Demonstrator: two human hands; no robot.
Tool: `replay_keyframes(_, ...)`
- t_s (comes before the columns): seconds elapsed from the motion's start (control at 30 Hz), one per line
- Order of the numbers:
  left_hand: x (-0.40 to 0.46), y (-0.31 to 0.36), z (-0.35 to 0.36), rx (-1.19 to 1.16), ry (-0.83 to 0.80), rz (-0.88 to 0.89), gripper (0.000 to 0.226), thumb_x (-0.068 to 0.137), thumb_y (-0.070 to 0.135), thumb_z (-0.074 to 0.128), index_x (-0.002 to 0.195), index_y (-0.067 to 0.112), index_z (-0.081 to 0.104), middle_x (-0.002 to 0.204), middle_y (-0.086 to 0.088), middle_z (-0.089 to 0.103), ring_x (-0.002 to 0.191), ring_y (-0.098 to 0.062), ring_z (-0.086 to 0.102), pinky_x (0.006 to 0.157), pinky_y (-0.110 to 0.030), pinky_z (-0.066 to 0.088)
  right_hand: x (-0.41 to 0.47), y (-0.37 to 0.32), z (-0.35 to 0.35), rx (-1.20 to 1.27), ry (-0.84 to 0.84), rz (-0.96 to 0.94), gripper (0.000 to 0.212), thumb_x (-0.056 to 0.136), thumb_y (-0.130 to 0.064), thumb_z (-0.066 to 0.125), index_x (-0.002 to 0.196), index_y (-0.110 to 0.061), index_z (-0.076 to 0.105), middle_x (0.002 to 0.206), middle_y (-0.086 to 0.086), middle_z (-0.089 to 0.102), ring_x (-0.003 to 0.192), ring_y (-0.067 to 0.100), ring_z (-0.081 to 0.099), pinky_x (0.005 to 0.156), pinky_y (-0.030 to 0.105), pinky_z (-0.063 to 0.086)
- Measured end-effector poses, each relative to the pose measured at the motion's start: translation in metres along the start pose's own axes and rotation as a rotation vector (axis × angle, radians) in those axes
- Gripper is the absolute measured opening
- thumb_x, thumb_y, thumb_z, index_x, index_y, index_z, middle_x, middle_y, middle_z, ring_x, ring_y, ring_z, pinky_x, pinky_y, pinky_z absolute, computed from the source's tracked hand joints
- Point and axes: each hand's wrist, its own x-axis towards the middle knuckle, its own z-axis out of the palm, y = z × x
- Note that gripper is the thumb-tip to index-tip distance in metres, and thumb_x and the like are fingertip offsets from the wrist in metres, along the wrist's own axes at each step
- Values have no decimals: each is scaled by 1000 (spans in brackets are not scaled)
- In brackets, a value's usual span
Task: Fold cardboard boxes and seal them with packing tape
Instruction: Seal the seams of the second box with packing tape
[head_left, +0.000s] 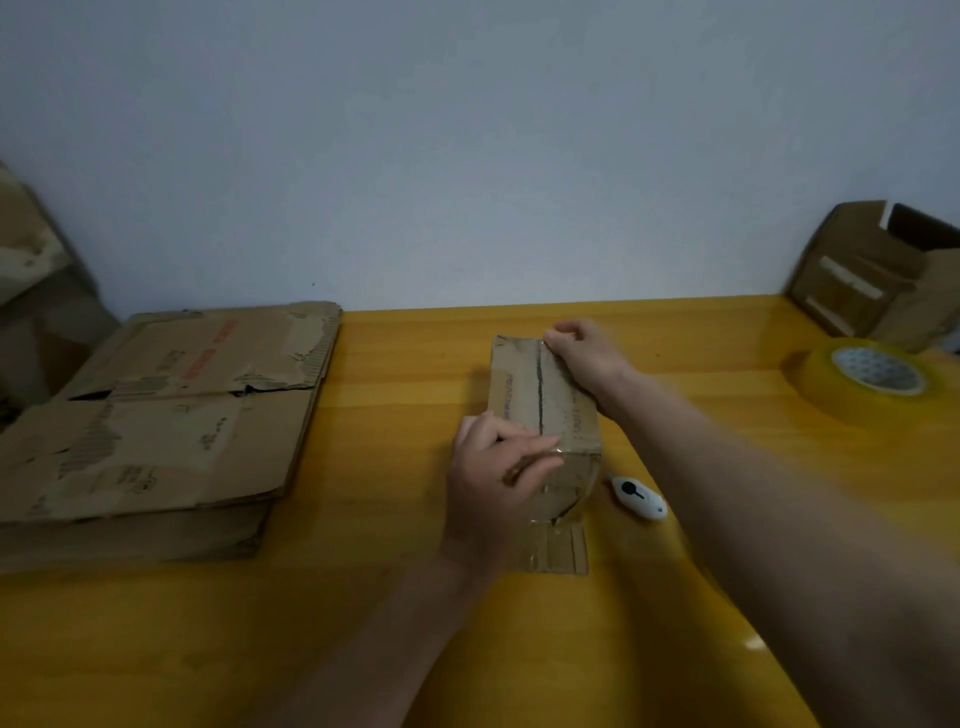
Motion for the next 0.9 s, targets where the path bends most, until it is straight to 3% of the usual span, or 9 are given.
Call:
replay_keyframes(0.07,3,5,-1,-1,-25,-68,20,77,27,71,90,12,76,81,3,58,85,-6,46,80,-9,38,-14,2,-6,-18,-78,7,48,100,-26,45,145,-16,32,133,11,48,109,25,53,86,38,49)
replay_keyframes(0.13,3,7,1,34,-74,-85,18,78,22,75,93,14,75,86,3,56,89,-5,43,81,-11,39,-36,7,-15,-26,-92,-12,51,102,-24,41,149,-19,24,137,11,46,112,25,52,89,38,48)
replay_keyframes(0.3,3,23,0,178,-110,-154,33,80,15,76,112,16,70,105,-2,56,102,-18,48,82,-38,52,-86,32,-52,-189,-33,-88,39,101,-17,42,140,-10,42,139,12,49,125,25,49,105,39,41)
replay_keyframes(0.4,-9,48,7,226,-18,70,25,91,22,59,112,12,69,105,-8,61,99,-21,52,80,-31,46,-112,49,-86,-262,34,-130,31,98,-9,47,128,-6,55,127,12,59,119,22,55,102,35,43)
replay_keyframes(0.5,-32,67,22,114,-235,187,27,96,14,48,108,10,72,79,1,64,76,-10,52,70,-28,44,-136,64,-116,-337,116,-156,26,94,-8,55,119,-7,61,114,11,65,109,21,60,94,31,46)
replay_keyframes(0.6,-51,76,33,22,-536,-172,33,100,10,44,123,20,66,74,9,60,70,-5,52,68,-29,48,-158,76,-133,-440,156,-143,24,91,-17,62,115,-11,64,109,6,66,104,20,60,87,26,44)
replay_keyframes(0.7,-57,80,37,43,-829,-414,33,103,17,42,127,20,64,97,6,64,95,-11,57,86,-25,45,-180,86,-130,-601,127,-130,33,87,-33,67,113,-14,63,107,2,63,108,21,56,83,26,41)
replay_keyframes(0.8,-51,88,36,-1,-928,-583,35,104,23,36,120,11,65,128,-4,59,118,-21,53,100,-28,40,-193,99,-119,-973,69,-103,52,82,-51,65,121,-17,58,124,2,57,125,24,42,103,33,32)
replay_keyframes(0.9,-48,90,29,-100,-907,-674,38,106,25,31,133,14,55,138,-3,54,126,-20,48,105,-28,36,-197,109,-121,-1053,33,-94,41,87,-38,63,125,-23,59,127,1,58,130,21,41,117,38,9)
